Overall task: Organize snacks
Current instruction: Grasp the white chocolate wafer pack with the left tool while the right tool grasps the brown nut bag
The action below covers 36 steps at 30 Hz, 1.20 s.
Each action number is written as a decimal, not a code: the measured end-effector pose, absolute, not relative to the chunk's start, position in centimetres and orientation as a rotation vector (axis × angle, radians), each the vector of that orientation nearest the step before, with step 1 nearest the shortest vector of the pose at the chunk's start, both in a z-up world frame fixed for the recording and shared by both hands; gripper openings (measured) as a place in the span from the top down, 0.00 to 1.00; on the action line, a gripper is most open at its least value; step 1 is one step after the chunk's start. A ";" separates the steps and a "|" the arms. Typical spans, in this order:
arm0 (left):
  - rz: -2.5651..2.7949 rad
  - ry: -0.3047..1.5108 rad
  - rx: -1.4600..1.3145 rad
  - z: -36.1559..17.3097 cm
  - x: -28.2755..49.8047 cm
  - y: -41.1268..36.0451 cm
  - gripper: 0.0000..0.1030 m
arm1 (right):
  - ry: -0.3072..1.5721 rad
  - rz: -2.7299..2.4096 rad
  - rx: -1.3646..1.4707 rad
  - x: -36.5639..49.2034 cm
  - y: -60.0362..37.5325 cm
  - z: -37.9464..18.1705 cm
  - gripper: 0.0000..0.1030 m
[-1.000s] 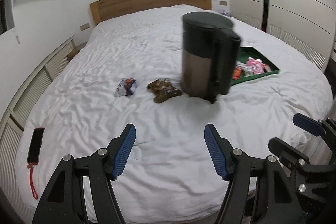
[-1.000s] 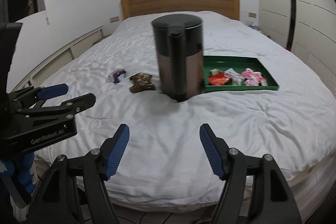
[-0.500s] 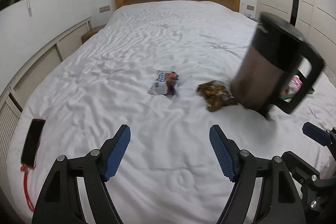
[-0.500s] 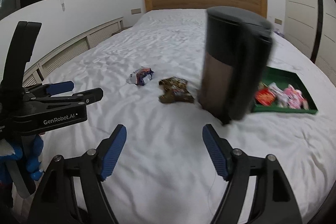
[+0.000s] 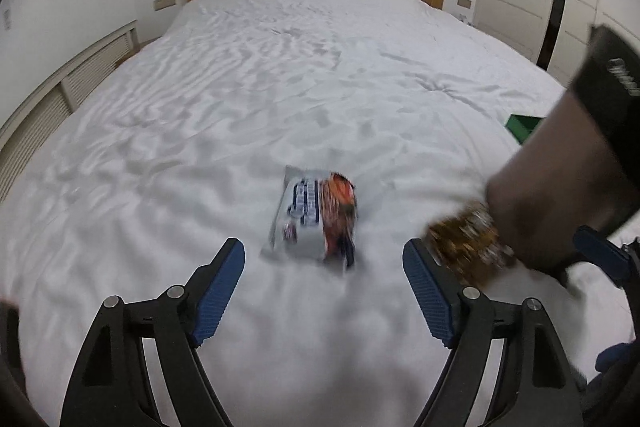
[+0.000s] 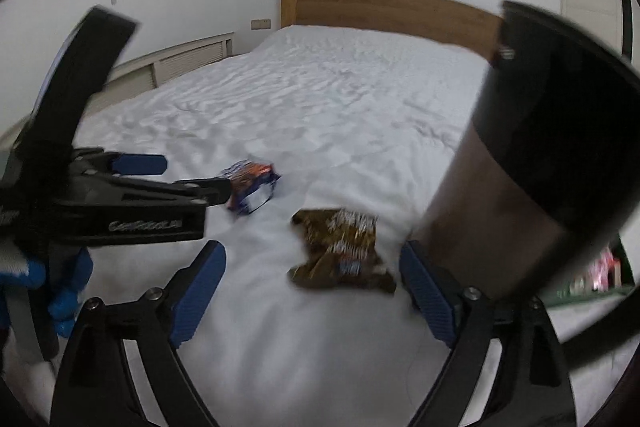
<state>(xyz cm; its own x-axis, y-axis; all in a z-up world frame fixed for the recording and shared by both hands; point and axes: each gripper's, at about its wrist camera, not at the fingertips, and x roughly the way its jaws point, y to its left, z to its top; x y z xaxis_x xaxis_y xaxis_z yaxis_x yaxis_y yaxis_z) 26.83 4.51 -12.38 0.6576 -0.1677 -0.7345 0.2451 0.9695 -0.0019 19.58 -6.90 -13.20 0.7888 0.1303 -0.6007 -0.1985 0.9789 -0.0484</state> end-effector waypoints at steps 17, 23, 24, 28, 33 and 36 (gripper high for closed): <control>-0.296 1.020 0.198 -17.1 33.6 3.6 0.25 | 0.783 0.136 -0.132 26.2 -6.2 -17.2 0.00; -0.317 1.065 0.235 -17.5 34.7 3.2 0.25 | 0.825 0.119 -0.148 27.8 -5.5 -18.0 0.00; -0.320 1.068 0.249 -17.7 34.9 3.0 0.25 | 0.834 0.108 -0.162 28.1 -5.4 -18.2 0.00; -0.339 1.081 0.268 -17.7 35.1 3.0 0.25 | 0.868 0.081 -0.200 28.7 -4.8 -19.0 0.00; -0.353 1.086 0.282 -17.5 35.5 2.8 0.31 | 0.899 0.074 -0.217 29.2 -4.7 -19.5 0.00; -0.366 1.089 0.288 -17.4 35.6 2.5 0.40 | 0.910 0.075 -0.226 29.3 -4.6 -19.6 0.00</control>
